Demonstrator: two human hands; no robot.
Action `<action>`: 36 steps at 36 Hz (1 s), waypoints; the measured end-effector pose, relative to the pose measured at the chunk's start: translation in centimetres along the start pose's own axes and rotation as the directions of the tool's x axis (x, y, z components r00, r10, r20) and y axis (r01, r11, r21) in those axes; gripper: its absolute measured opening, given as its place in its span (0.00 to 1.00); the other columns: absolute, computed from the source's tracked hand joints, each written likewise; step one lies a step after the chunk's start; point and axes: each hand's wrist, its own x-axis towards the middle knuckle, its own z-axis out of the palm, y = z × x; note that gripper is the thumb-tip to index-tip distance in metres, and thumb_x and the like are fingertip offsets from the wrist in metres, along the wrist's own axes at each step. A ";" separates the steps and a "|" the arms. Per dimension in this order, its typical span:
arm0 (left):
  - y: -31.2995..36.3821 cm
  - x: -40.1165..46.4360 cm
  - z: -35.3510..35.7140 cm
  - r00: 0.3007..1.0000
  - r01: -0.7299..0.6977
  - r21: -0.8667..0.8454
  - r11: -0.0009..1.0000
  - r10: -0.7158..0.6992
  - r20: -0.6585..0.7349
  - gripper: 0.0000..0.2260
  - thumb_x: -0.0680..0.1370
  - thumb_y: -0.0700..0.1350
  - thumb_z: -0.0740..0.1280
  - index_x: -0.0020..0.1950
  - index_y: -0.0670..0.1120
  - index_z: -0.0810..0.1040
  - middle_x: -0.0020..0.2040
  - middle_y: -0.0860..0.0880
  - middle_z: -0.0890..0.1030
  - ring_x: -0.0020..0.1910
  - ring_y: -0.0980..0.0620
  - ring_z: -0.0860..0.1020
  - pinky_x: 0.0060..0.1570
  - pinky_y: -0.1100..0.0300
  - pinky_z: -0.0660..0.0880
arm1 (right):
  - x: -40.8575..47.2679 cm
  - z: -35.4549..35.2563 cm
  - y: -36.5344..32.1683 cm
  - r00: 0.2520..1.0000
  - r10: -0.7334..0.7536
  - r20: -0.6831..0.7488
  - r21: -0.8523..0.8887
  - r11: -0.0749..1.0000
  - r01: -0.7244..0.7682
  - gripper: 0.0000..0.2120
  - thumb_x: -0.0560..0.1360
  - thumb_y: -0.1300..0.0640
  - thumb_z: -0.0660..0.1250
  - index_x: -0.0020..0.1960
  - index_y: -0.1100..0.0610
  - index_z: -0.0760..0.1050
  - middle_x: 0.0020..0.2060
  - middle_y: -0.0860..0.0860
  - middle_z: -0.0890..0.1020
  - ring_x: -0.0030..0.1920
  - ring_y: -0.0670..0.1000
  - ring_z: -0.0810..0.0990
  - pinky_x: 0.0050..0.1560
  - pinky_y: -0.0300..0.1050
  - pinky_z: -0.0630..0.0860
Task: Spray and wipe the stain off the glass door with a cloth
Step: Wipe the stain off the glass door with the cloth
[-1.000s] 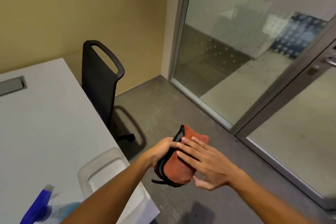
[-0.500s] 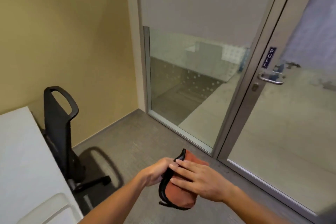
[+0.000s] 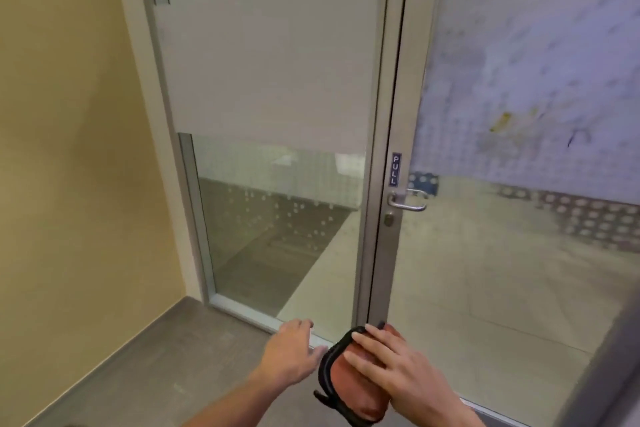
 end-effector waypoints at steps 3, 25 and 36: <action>2.3 3.1 -0.3 0.992 -0.115 0.168 0.979 0.123 -0.039 0.26 0.79 0.60 0.60 0.73 0.48 0.66 0.71 0.49 0.70 0.72 0.47 0.67 0.70 0.50 0.67 | -0.4 -0.9 2.4 0.993 0.106 -0.057 -0.023 0.994 -0.107 0.20 0.86 0.54 0.48 0.72 0.43 0.71 0.69 0.50 0.77 0.67 0.54 0.78 0.61 0.50 0.78; 15.7 25.8 -7.9 0.757 -0.526 0.466 0.712 0.641 -0.125 0.36 0.80 0.64 0.54 0.82 0.46 0.51 0.83 0.43 0.50 0.82 0.41 0.44 0.80 0.40 0.47 | 5.4 -2.2 18.9 0.810 0.565 -0.159 -0.176 0.791 -0.586 0.21 0.72 0.54 0.61 0.64 0.43 0.78 0.64 0.45 0.80 0.62 0.51 0.81 0.53 0.44 0.80; 20.4 34.3 -8.0 0.626 -0.615 0.494 0.615 0.761 -0.168 0.43 0.69 0.70 0.60 0.73 0.39 0.73 0.72 0.38 0.74 0.74 0.37 0.70 0.66 0.36 0.73 | 5.8 -3.0 24.2 0.680 0.705 -0.200 -0.139 0.667 -0.732 0.25 0.62 0.54 0.65 0.59 0.46 0.82 0.58 0.42 0.84 0.60 0.47 0.82 0.54 0.43 0.81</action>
